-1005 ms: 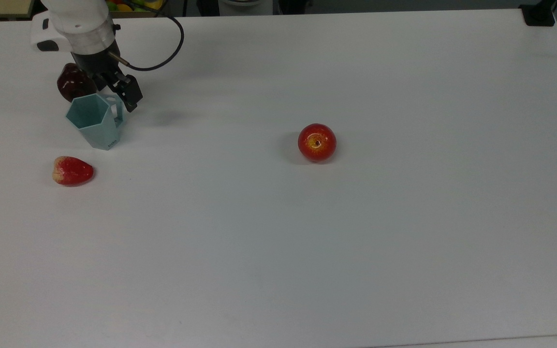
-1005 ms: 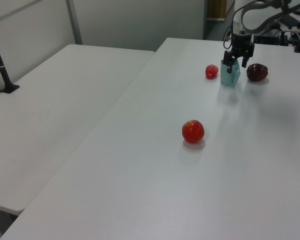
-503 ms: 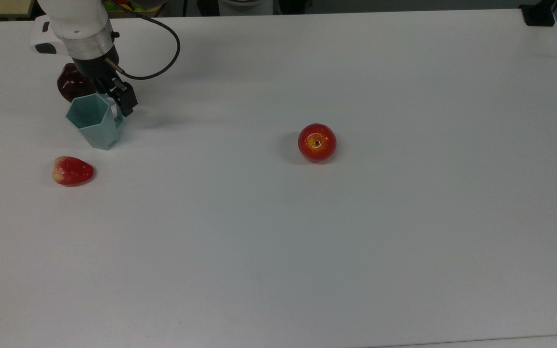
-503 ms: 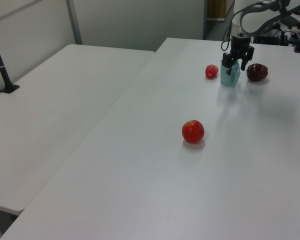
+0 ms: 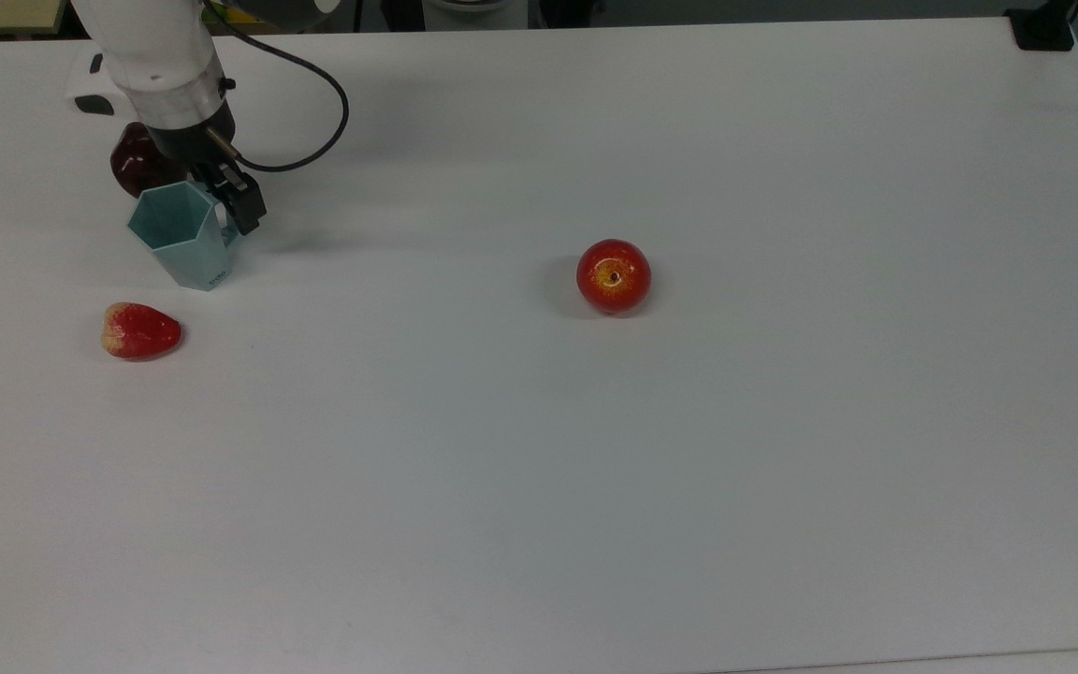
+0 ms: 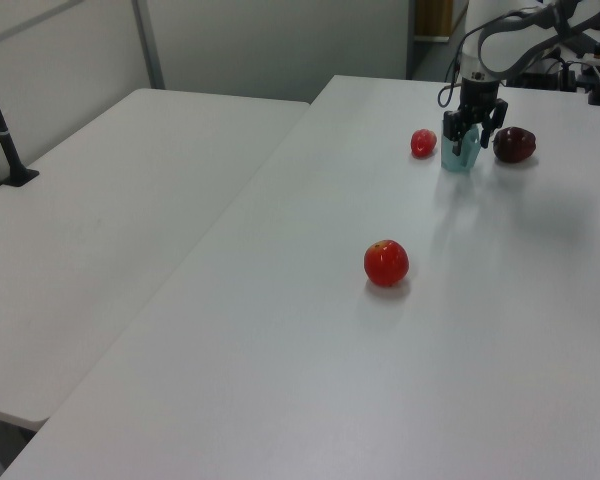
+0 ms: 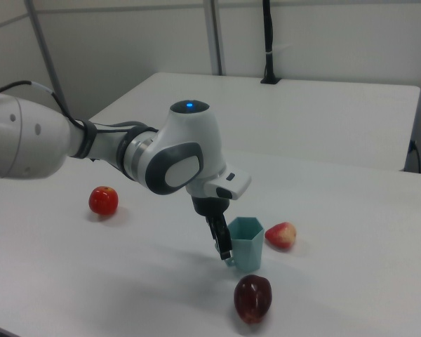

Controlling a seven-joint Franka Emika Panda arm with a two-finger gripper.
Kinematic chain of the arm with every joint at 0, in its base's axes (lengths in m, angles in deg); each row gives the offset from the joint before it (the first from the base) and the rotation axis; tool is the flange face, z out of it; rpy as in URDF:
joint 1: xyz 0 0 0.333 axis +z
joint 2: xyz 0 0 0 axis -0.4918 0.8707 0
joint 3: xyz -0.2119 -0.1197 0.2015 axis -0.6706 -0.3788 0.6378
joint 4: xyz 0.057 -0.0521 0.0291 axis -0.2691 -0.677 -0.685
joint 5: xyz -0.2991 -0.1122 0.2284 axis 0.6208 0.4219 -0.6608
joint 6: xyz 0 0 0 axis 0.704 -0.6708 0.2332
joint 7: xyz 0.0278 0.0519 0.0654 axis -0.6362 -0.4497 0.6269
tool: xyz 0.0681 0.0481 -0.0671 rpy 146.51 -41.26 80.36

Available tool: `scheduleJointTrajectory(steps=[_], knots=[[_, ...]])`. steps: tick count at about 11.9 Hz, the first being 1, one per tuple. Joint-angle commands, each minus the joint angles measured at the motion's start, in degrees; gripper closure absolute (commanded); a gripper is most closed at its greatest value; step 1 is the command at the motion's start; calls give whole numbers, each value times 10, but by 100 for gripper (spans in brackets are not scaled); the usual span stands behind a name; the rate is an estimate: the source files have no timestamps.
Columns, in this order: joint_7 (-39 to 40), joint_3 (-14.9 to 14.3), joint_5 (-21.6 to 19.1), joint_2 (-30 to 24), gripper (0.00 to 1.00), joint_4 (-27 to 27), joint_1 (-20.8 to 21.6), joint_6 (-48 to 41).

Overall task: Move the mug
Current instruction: 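Close the gripper on the teal mug's rim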

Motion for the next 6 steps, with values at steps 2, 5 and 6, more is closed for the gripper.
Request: scheduleJointTrajectory(steps=[2, 5, 6], knots=[[-20, -3, 7, 5, 40, -12, 8, 28], [-15, -3, 8, 4, 54, -11, 8, 28], [-14, -3, 8, 4, 57, -11, 8, 28]])
